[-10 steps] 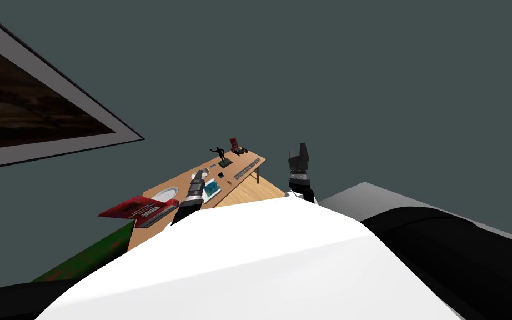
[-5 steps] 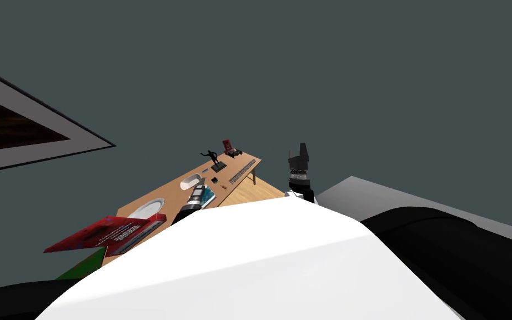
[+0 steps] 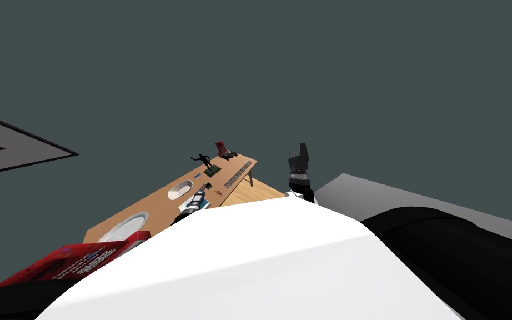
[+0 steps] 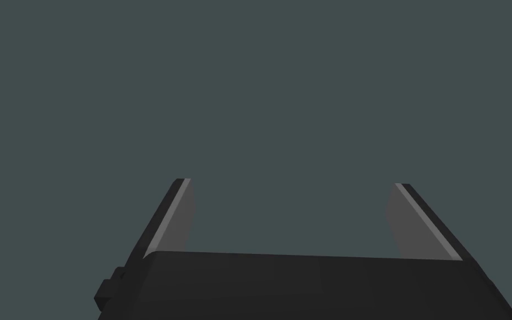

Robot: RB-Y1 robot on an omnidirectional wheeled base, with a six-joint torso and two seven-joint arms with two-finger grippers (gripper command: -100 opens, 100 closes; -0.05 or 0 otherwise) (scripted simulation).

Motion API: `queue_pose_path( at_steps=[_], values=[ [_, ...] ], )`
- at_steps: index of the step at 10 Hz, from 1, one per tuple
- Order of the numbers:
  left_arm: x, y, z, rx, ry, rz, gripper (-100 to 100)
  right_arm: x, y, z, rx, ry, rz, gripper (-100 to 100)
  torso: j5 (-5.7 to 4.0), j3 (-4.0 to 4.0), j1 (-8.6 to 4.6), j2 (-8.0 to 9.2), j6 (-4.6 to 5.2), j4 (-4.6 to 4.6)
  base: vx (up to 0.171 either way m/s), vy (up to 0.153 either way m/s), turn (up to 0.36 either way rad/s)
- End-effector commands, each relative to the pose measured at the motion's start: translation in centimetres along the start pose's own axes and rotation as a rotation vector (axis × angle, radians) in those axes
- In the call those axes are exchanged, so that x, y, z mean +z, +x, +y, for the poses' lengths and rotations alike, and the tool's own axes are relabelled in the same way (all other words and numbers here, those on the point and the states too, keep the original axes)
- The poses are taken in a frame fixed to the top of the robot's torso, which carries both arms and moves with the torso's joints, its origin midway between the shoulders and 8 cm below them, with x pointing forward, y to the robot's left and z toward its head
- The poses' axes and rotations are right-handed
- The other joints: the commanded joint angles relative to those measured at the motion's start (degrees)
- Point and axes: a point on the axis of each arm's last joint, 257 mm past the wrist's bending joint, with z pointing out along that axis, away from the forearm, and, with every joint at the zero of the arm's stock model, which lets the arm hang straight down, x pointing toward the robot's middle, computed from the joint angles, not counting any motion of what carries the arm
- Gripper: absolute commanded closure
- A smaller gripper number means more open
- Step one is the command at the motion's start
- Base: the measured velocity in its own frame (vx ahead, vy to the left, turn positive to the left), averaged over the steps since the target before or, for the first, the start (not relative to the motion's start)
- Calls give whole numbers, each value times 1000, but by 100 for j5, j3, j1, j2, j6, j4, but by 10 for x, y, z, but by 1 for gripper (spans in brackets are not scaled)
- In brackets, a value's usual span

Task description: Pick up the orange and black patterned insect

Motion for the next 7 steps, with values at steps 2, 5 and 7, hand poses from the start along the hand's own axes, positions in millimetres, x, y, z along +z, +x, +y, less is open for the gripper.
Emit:
queue_pose_path(
  at_steps=[2,5,7],
  values=[
    [1,-1,19,4,-37,12,-100,0,0,0,0,0,0,0,0,2,2,5,-1,1,40,-5,-28],
    [-17,4,90,6,-227,71,-100,0,0,0,0,0,0,0,0,1,0,2,0,1,81,-21,-173],
    [-27,6,114,4,-296,93,-100,0,0,0,0,0,0,0,-2,-14,-9,-24,0,-5,133,-36,-105]
  ],
)
